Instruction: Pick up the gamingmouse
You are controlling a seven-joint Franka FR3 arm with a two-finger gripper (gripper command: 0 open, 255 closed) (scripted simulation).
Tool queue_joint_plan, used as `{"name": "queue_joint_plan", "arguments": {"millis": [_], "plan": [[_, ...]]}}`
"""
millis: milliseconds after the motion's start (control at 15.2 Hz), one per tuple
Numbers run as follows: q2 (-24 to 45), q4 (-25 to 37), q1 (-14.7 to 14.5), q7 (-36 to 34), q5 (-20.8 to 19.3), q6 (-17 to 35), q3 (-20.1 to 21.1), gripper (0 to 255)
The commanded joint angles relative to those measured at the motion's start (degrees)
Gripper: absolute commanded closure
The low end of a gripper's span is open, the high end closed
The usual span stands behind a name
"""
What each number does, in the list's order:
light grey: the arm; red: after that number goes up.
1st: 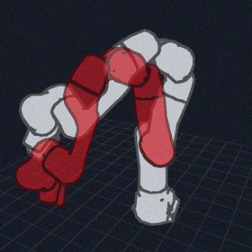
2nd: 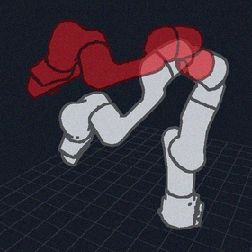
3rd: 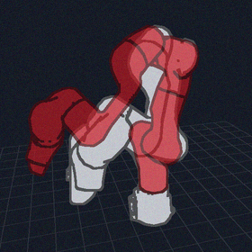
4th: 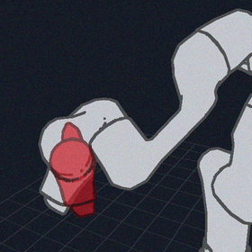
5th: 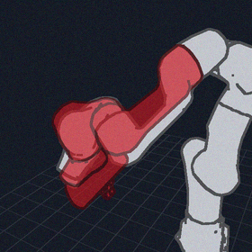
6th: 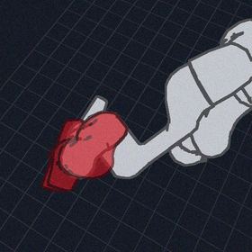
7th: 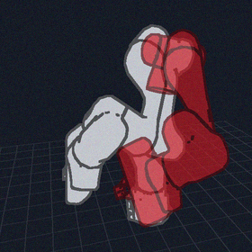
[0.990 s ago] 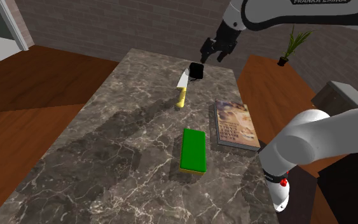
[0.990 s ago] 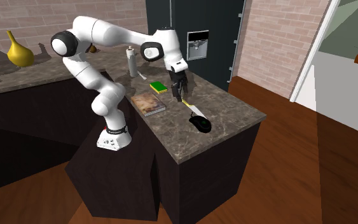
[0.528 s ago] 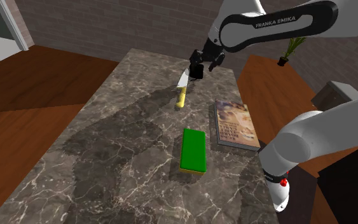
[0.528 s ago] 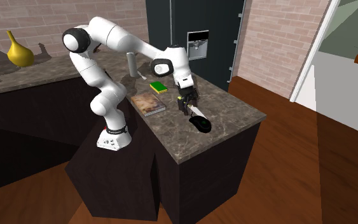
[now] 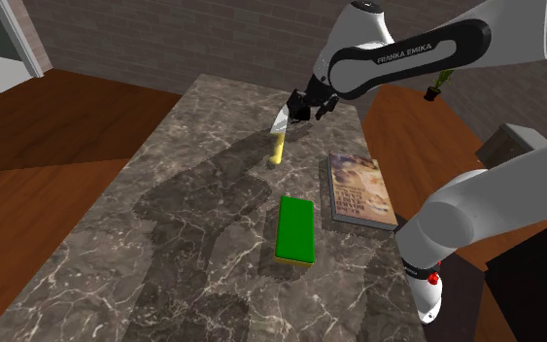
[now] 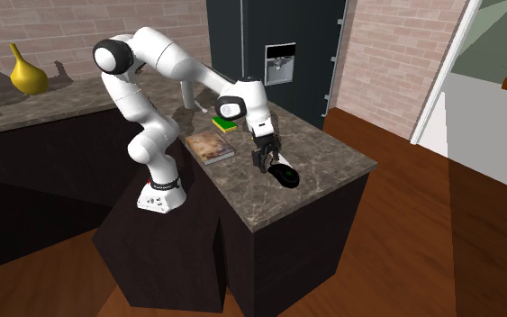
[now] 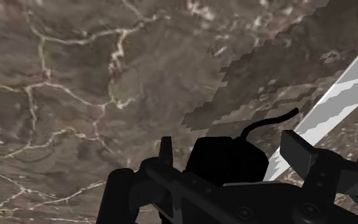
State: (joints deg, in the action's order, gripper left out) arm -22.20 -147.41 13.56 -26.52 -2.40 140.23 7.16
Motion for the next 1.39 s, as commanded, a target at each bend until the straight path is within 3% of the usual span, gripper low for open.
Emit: {"name": "queue_joint_plan", "arguments": {"millis": [0, 66, 660, 1320], "plan": [[0.35, -0.15, 0.02, -0.14, -0.07, 0.53, 0.09, 0], [0.46, -0.16, 0.04, -0.14, -0.09, 0.65, 0.09, 255], [0.35, -0.15, 0.03, -0.14, -0.06, 0.54, 0.10, 255], [-3.16, 4.98, -0.32, 0.83, 0.64, -8.08, -0.43, 255]]}}
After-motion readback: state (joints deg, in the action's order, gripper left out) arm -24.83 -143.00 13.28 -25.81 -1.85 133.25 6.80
